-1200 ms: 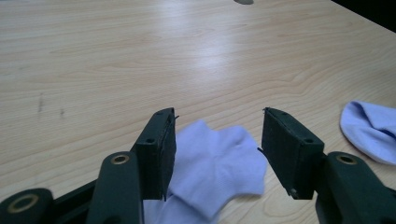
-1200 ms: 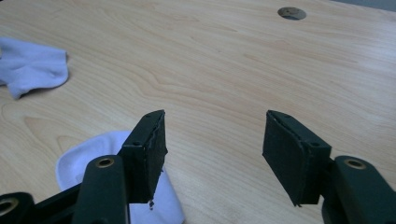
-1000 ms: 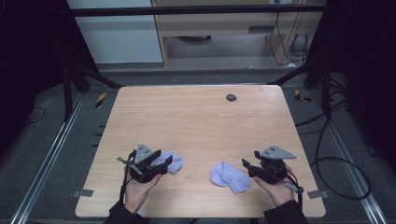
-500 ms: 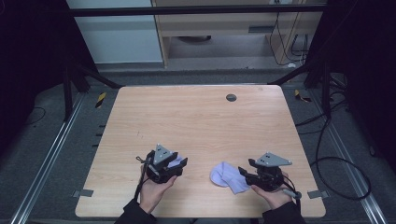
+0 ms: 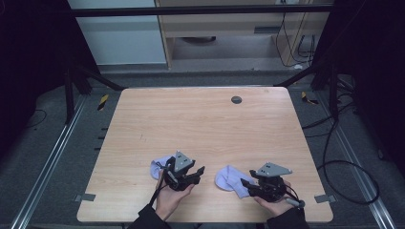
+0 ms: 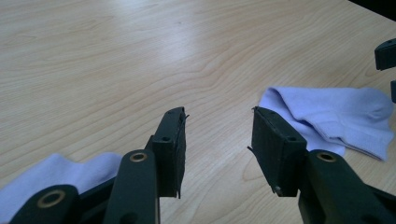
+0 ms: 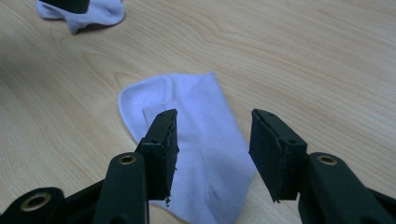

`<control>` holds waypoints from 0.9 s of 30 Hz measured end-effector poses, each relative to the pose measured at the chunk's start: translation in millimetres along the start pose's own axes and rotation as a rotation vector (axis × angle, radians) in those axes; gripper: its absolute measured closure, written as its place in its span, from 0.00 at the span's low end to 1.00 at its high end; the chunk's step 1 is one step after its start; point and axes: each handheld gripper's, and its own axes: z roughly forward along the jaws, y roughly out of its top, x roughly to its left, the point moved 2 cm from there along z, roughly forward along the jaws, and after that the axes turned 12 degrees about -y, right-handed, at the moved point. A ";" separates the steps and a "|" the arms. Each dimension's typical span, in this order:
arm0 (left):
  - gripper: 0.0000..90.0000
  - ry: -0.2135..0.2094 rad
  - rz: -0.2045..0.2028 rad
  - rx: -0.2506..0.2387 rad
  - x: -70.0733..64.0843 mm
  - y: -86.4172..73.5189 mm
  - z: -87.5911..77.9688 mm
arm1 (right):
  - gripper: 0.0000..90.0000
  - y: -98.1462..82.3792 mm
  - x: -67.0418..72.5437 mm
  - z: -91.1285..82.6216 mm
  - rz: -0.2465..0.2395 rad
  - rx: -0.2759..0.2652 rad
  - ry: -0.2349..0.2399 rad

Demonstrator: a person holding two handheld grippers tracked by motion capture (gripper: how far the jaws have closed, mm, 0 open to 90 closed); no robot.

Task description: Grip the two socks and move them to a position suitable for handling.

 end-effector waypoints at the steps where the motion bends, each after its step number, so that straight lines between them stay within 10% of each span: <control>1: 0.60 -0.001 0.006 0.005 -1.9 -0.4 2.3 | 0.58 -0.5 0.3 0.5 -0.006 0.000 0.001; 27: 0.64 -0.044 0.012 0.090 -28.4 -12.4 45.3 | 0.66 -17.2 17.6 12.0 -0.050 0.090 0.073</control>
